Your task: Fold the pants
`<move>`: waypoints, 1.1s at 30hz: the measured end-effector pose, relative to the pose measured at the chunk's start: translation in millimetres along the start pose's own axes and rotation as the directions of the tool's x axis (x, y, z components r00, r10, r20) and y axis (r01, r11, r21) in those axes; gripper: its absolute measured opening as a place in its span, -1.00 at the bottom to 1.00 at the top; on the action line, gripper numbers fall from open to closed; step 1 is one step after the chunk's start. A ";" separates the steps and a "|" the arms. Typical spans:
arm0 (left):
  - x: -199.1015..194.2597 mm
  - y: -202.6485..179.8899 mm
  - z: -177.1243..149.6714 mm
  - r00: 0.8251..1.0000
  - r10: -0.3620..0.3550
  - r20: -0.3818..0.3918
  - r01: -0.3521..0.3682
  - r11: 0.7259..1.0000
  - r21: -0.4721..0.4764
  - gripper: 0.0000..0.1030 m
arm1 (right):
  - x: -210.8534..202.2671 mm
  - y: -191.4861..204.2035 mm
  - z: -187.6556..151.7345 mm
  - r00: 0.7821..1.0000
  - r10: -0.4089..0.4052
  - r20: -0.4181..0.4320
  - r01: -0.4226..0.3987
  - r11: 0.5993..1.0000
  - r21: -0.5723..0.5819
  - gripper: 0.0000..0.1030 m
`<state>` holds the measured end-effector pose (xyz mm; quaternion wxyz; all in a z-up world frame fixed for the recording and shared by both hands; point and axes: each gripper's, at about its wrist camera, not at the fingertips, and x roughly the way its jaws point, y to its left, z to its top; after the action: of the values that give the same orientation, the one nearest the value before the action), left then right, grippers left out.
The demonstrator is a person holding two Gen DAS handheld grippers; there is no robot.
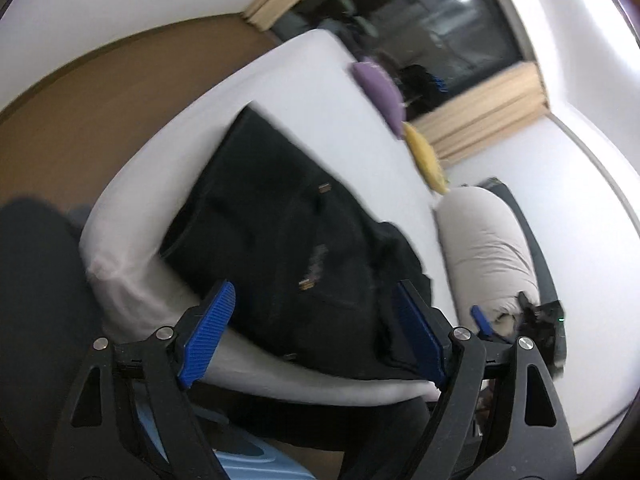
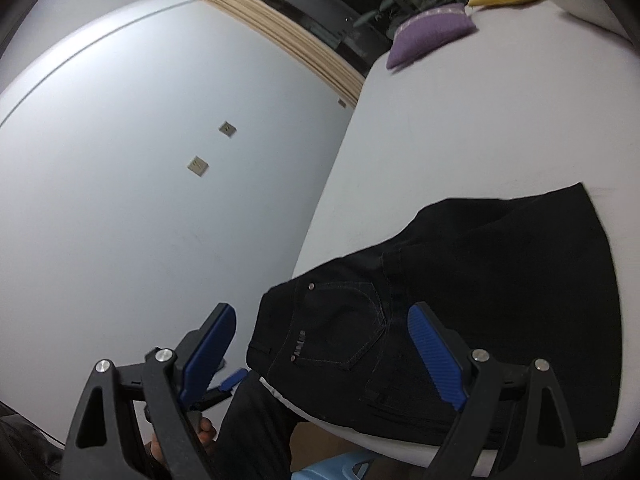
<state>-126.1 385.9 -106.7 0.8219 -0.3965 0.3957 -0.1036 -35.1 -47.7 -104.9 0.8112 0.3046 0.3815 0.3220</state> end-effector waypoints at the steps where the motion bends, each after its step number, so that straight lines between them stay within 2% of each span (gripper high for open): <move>1: 5.4 4.1 -3.6 1.000 0.024 -0.004 -0.024 1.000 -0.007 0.56 | 7.8 1.6 0.3 1.000 -0.001 -0.014 0.001 1.000 0.000 0.76; 5: 23.0 16.3 -10.8 0.999 0.042 -0.010 -0.042 0.998 -0.049 0.56 | 26.3 12.8 -1.2 0.998 0.006 -0.055 -0.006 1.000 -0.007 0.76; 10: 21.7 30.1 -2.4 0.997 0.061 0.041 -0.058 0.995 -0.082 0.56 | 62.8 25.0 3.1 0.991 0.041 -0.124 -0.042 0.999 0.000 0.76; 13: 22.6 38.8 0.3 0.996 0.072 0.055 -0.065 0.990 -0.122 0.71 | 81.4 35.0 7.1 0.987 0.070 -0.144 -0.069 0.998 0.012 0.76; 17: 33.4 44.0 1.5 0.995 0.096 0.038 -0.090 0.986 -0.139 0.73 | 94.6 56.5 4.6 0.980 0.099 -0.170 -0.107 0.994 -0.036 0.76; 21: 47.0 36.9 3.7 0.995 0.091 0.027 -0.087 0.989 -0.122 0.73 | 94.6 64.9 -1.3 0.976 0.100 -0.193 -0.114 0.991 -0.065 0.76; 25: 51.1 38.7 2.2 0.993 0.111 0.032 -0.107 0.987 -0.116 0.74 | 77.4 63.1 -1.5 0.982 0.099 -0.162 -0.110 0.992 -0.062 0.76; 30: 58.0 31.1 -3.7 0.987 0.150 0.049 -0.145 0.986 -0.088 0.82 | 65.4 53.0 -3.5 0.984 0.056 -0.169 -0.066 0.996 -0.057 0.76; 33: 59.4 32.2 -6.6 0.988 0.146 0.053 -0.141 0.986 -0.091 0.82 | 70.3 44.5 -5.1 0.982 0.030 -0.188 -0.040 0.998 -0.049 0.72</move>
<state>-96.0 374.9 -166.4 0.8206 -0.4054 0.4027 -0.0149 -16.9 33.6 -104.3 0.7736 0.2580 0.4420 0.3736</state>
